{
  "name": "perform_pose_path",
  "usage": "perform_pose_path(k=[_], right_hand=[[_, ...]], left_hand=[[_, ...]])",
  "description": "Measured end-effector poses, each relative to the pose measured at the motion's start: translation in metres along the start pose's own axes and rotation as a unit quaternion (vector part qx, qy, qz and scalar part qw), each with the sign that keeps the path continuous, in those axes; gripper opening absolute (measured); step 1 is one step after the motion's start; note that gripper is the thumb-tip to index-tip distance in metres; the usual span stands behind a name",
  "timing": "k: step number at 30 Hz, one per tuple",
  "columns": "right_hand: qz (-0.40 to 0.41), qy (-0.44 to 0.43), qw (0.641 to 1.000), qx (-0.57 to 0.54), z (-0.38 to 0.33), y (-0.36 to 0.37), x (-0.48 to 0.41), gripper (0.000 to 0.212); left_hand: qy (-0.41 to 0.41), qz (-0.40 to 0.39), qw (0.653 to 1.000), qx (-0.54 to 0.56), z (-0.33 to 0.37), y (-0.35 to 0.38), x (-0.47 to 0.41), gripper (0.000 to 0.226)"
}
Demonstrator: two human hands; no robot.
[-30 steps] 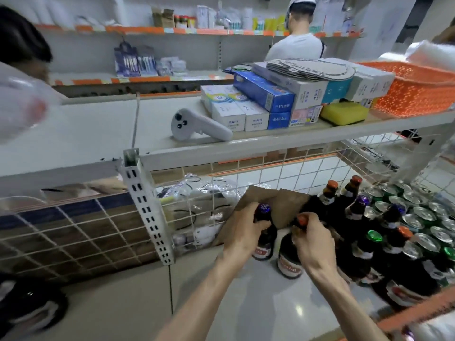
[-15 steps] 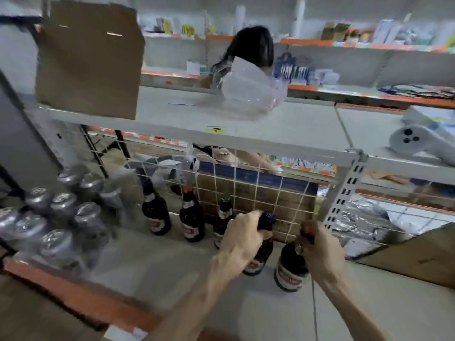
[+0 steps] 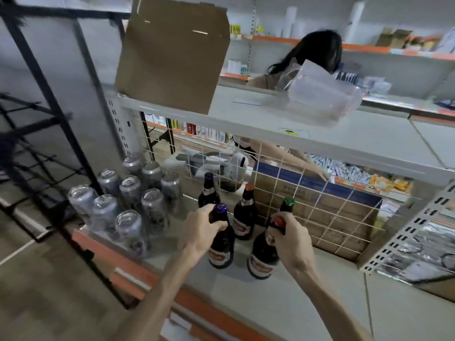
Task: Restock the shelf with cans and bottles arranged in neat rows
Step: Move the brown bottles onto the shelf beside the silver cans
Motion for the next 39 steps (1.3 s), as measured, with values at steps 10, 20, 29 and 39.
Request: perform_pose_path(k=[10, 20, 29, 39], right_hand=[[-0.039, -0.012, 0.999, -0.012, -0.029, 0.053, -0.033, 0.025], [-0.063, -0.027, 0.998, -0.012, -0.044, 0.083, -0.053, 0.015], [-0.049, -0.05, 0.997, 0.021, -0.045, 0.092, -0.049, 0.016], [-0.084, -0.055, 0.995, -0.017, -0.036, 0.078, -0.046, 0.04]], left_hand=[[-0.021, -0.003, 1.0, 0.023, -0.056, -0.028, -0.031, 0.026], [-0.012, -0.029, 0.998, 0.047, -0.079, -0.038, -0.063, 0.031], [0.007, -0.062, 0.997, 0.045, -0.082, -0.035, -0.066, 0.032], [0.011, -0.063, 0.997, 0.031, -0.06, -0.043, -0.059, 0.06]])
Point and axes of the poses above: each hand's wrist, its own x-axis away from the middle knuckle, its own y-axis out of the palm, z = x × y, the point moved 6 cm from there along -x, towards the middle knuckle, and after that the axes turned 13 degrees about -z, right-handed, at the moved point
